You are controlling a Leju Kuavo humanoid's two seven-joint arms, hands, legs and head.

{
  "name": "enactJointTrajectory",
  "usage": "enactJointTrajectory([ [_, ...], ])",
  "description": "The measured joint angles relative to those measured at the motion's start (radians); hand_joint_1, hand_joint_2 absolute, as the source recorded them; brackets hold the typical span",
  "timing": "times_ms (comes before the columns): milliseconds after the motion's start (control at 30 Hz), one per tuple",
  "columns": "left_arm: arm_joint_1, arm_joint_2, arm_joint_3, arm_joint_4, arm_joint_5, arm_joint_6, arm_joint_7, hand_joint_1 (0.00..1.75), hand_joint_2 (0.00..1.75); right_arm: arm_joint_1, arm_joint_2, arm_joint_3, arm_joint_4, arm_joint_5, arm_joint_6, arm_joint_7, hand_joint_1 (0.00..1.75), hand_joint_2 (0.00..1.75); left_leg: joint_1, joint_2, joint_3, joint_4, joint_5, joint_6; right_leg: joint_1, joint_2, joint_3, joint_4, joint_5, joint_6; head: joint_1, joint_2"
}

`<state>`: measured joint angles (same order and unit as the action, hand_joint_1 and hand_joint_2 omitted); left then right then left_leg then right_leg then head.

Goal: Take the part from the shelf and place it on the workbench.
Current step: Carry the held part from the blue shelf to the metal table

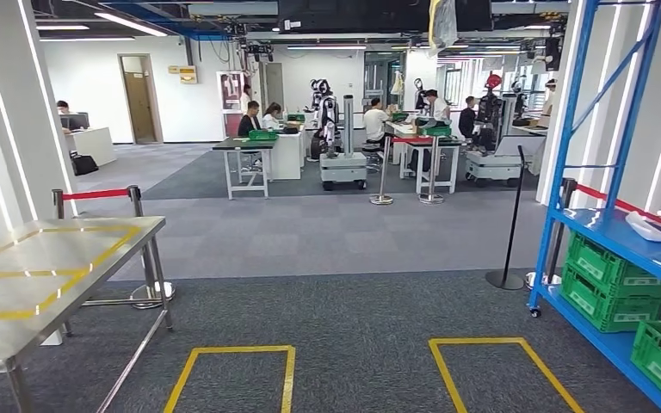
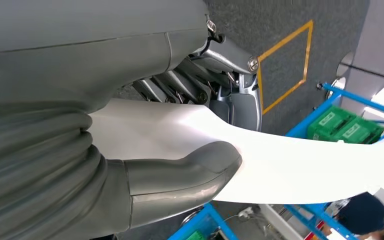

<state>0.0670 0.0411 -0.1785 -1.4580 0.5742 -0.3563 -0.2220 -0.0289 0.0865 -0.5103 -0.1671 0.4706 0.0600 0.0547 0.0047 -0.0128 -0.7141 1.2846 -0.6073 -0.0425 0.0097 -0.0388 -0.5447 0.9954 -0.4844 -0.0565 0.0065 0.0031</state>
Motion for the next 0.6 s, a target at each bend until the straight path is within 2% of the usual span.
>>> enactJointTrajectory([
  [33,0.001,-0.003,0.0,0.0,-0.002,0.0,0.003,1.75,1.75,0.0,0.001,-0.002,0.0,0.0,-0.001,0.001,0.0,0.0,0.003,0.004,-0.007,0.014,0.004,-0.004,-0.001,-0.014,0.0,0.001,-0.002,0.002,0.0,0.0],
  [67,0.002,-0.005,0.0,0.0,-0.004,0.0,0.004,1.75,1.75,0.0,0.002,-0.004,0.0,0.001,-0.002,0.003,0.0,0.0,0.006,0.01,0.007,-0.012,0.027,-0.007,-0.002,-0.028,0.0,0.003,-0.004,0.004,0.0,0.0],
  [100,0.002,-0.006,0.0,0.0,-0.006,0.001,0.006,1.75,1.75,-0.001,0.003,-0.005,0.0,0.003,-0.002,0.004,0.0,0.0,0.009,0.021,0.04,-0.074,0.061,-0.011,-0.005,-0.041,0.001,0.006,-0.008,0.008,0.0,0.0],
  [133,0.002,-0.007,0.0,0.0,-0.006,0.002,0.007,1.75,1.75,-0.002,0.003,-0.006,0.0,0.008,0.0,0.006,0.0,0.0,0.009,0.048,0.078,-0.147,0.092,-0.01,-0.005,-0.053,0.002,0.011,-0.013,0.014,-0.001,0.0],
  [167,0.003,-0.008,0.0,-0.002,-0.007,0.004,0.007,1.75,1.75,-0.002,0.003,-0.006,0.0,0.013,0.002,0.008,0.0,0.0,0.009,0.074,0.111,-0.208,0.115,-0.007,-0.004,-0.064,0.004,0.017,-0.02,0.02,-0.001,0.0],
  [200,0.006,-0.009,0.001,-0.004,-0.007,0.006,0.006,1.75,1.75,-0.002,0.002,-0.006,0.0,0.019,0.004,0.01,0.0,0.0,0.008,0.091,0.132,-0.246,0.128,-0.001,-0.003,-0.073,0.007,0.021,-0.025,0.027,-0.001,0.0],
  [233,0.01,-0.01,0.002,-0.008,-0.008,0.008,0.005,1.75,1.75,-0.002,0.002,-0.006,0.0,0.024,0.005,0.011,0.0,0.0,0.007,0.1,0.136,-0.259,0.13,0.007,-0.001,-0.083,0.011,0.023,-0.03,0.034,0.0,0.0],
  [300,0.025,-0.011,0.006,-0.022,-0.008,0.011,0.003,1.75,1.75,-0.005,0.002,-0.006,0.0,0.03,0.006,0.008,0.0,0.0,0.006,0.073,0.133,-0.26,0.133,0.021,-0.004,-0.098,0.018,0.024,-0.036,0.047,0.001,0.0],
  [333,0.032,-0.011,0.008,-0.03,-0.008,0.011,0.003,1.75,1.75,-0.007,0.002,-0.006,0.0,0.03,0.006,0.003,0.0,0.0,0.008,0.061,0.134,-0.262,0.135,0.027,-0.007,-0.084,0.018,0.031,-0.044,0.055,0.001,0.0],
  [367,0.035,-0.012,0.01,-0.036,-0.009,0.011,0.005,1.75,1.75,-0.008,0.002,-0.006,0.0,0.029,0.006,-0.003,0.0,0.0,0.01,0.047,0.136,-0.264,0.138,0.033,-0.011,-0.056,0.011,0.054,-0.062,0.061,0.001,0.0],
  [433,0.035,-0.018,0.012,-0.042,-0.013,0.009,0.011,1.75,1.75,-0.008,0.002,-0.007,0.0,0.023,0.004,-0.012,0.0,0.0,0.012,0.019,0.136,-0.266,0.143,0.041,-0.015,0.011,-0.034,0.16,-0.123,0.069,0.003,0.0],
  [467,0.033,-0.022,0.012,-0.041,-0.015,0.006,0.015,1.75,1.75,-0.006,0.002,-0.007,0.0,0.02,0.003,-0.013,0.0,0.0,0.012,0.003,0.134,-0.265,0.144,0.044,-0.015,0.027,-0.07,0.232,-0.154,0.07,0.004,0.0],
  [500,0.032,-0.026,0.012,-0.041,-0.017,0.004,0.019,1.75,1.75,-0.005,0.002,-0.008,0.0,0.018,0.002,-0.012,0.0,0.0,0.011,-0.012,0.132,-0.264,0.144,0.045,-0.015,0.034,-0.101,0.29,-0.173,0.069,0.005,0.0],
  [533,0.032,-0.029,0.012,-0.04,-0.019,0.003,0.022,1.75,1.75,-0.004,0.002,-0.009,0.0,0.016,0.001,-0.011,0.0,0.0,0.011,-0.029,0.131,-0.263,0.144,0.045,-0.015,0.036,-0.119,0.316,-0.171,0.068,0.005,0.0],
  [567,0.031,-0.033,0.012,-0.04,-0.021,0.001,0.024,1.75,1.75,-0.004,0.002,-0.01,0.0,0.014,0.0,-0.01,0.0,0.0,0.011,-0.045,0.131,-0.261,0.145,0.044,-0.015,0.039,-0.118,0.302,-0.15,0.065,0.006,0.0],
  [600,0.03,-0.036,0.012,-0.039,-0.024,0.001,0.026,1.75,1.75,-0.005,0.002,-0.012,0.0,0.013,-0.002,-0.006,0.0,0.0,0.011,-0.061,0.131,-0.259,0.145,0.043,-0.016,0.046,-0.096,0.247,-0.112,0.062,0.006,0.0],
])
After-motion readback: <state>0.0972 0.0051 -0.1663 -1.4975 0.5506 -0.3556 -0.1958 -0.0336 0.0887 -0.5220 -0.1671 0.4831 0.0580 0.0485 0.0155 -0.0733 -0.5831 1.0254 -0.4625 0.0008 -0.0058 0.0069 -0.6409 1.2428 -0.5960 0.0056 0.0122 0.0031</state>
